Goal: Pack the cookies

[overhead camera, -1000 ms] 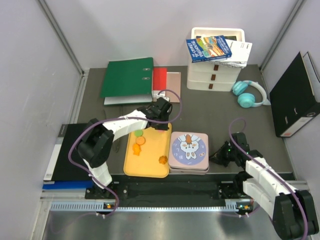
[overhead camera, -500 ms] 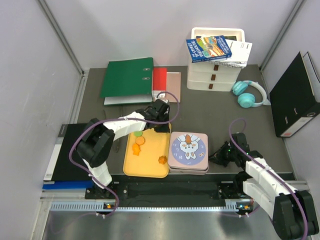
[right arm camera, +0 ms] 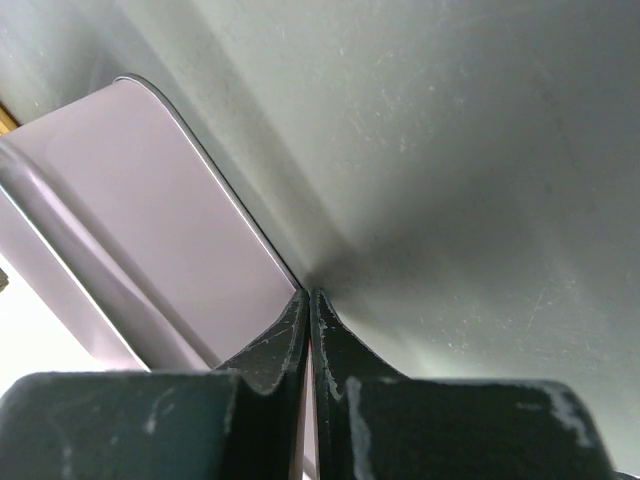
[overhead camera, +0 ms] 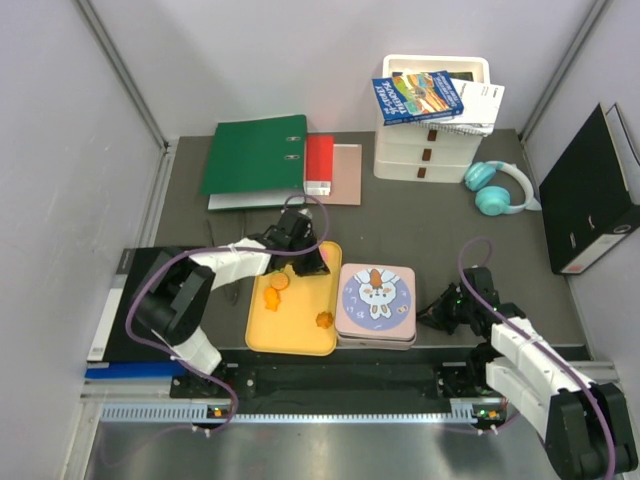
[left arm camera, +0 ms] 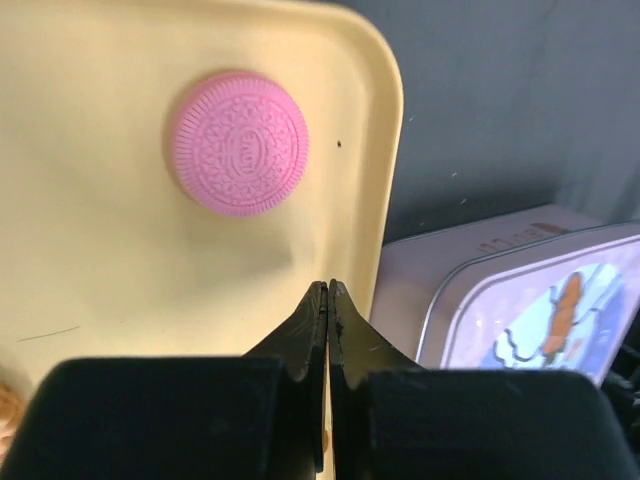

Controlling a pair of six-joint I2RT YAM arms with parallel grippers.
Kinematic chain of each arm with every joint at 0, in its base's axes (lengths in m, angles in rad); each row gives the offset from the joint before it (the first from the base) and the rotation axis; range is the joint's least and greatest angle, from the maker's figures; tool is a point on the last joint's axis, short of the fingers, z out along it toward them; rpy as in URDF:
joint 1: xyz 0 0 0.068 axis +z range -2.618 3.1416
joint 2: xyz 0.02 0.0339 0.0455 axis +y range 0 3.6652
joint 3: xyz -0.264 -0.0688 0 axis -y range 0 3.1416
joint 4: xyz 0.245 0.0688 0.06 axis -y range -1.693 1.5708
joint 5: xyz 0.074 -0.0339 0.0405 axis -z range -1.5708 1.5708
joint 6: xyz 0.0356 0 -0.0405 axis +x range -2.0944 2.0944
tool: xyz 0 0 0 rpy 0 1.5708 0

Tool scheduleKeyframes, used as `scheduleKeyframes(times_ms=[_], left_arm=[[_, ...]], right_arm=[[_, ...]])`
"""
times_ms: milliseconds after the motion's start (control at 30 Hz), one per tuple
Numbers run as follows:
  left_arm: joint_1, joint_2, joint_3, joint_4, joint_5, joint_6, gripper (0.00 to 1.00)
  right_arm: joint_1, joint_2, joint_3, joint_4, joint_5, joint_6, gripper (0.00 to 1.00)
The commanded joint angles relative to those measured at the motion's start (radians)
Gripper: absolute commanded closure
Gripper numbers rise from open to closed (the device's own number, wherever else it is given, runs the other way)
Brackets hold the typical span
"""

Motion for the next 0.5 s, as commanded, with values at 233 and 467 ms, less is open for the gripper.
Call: scheduleKeyframes(times_ms=[233,467], left_arm=[[0.048,-0.04,-0.074,0.296,0.213,-0.139,1.0],[0.048,-0.011,-0.078,0.302,0.258,-0.142,1.0]], right_arm=[[-0.003,-0.013,-0.008,0.004,-0.012,0.006,1.0],[-0.003,-0.004,0.0,0.003,-0.009,0.0,1.0]])
